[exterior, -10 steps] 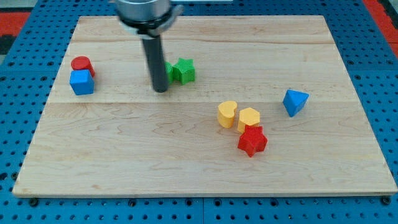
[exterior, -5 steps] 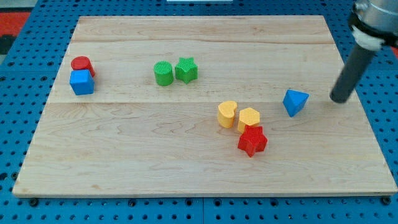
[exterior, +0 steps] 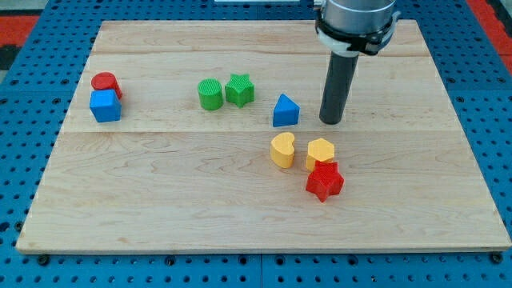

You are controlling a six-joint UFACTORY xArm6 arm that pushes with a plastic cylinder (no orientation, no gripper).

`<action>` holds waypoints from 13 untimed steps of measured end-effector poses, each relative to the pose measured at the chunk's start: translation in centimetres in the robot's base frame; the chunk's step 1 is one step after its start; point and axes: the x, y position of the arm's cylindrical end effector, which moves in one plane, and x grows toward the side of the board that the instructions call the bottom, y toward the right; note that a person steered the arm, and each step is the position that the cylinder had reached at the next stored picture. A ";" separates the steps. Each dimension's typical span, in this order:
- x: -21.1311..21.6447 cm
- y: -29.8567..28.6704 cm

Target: Slide the blue triangle to the bottom right of the blue cube

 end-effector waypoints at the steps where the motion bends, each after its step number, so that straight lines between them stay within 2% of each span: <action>1: 0.7 -6.1; 2: 2.9 -12.1; 3: 2.4 -10.7; 4: -1.5 -10.5; 6: 3.3 -24.2; 7: 3.8 -19.4; 8: 8.5 -21.0; 9: 9.3 -25.7; 10: 6.6 -26.5; 11: 5.1 -23.6; 12: 3.3 -27.6; 13: 4.0 -34.0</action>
